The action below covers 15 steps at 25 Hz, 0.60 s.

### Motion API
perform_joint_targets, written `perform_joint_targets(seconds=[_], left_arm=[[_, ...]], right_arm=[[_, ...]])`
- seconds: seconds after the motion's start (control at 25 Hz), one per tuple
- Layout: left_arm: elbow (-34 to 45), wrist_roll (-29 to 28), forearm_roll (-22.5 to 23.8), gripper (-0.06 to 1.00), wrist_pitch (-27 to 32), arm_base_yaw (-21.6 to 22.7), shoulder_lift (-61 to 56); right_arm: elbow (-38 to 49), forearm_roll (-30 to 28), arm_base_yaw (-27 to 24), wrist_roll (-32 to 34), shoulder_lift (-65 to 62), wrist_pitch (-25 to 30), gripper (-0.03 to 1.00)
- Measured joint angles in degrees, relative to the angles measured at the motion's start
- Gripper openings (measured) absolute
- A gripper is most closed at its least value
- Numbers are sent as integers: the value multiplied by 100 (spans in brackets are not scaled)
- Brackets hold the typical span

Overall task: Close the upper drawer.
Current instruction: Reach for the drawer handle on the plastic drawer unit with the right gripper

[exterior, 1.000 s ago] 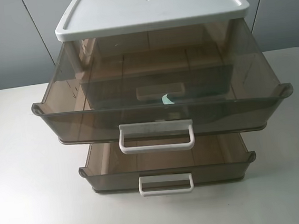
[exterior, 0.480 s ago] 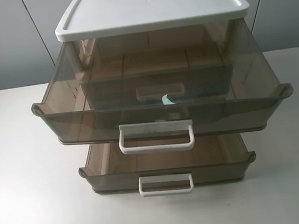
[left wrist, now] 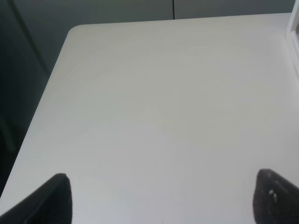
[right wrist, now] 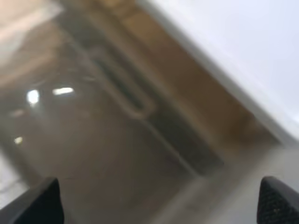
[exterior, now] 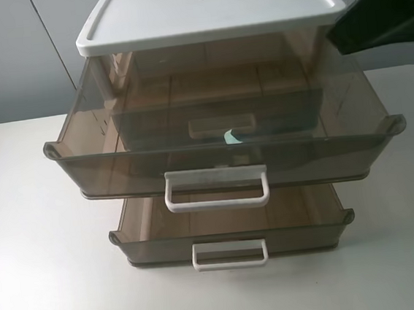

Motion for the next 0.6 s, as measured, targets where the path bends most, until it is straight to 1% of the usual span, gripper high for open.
perform_joint_targets(seconds=[0.08,0.24,0.36,0.6], left_arm=[[0,0,0,74,0,0,0],[0,0,0,74,0,0,0],[0,0,0,74,0,0,0],[0,0,0,74,0,0,0]], right_arm=[[-96,0,683,-12,294,0,63],[-200,441,1572,-47,852,-47,63],[-200,743,1965,-103,1188,-78,63],[-200,1446,2381,-432,1566,-112,63]])
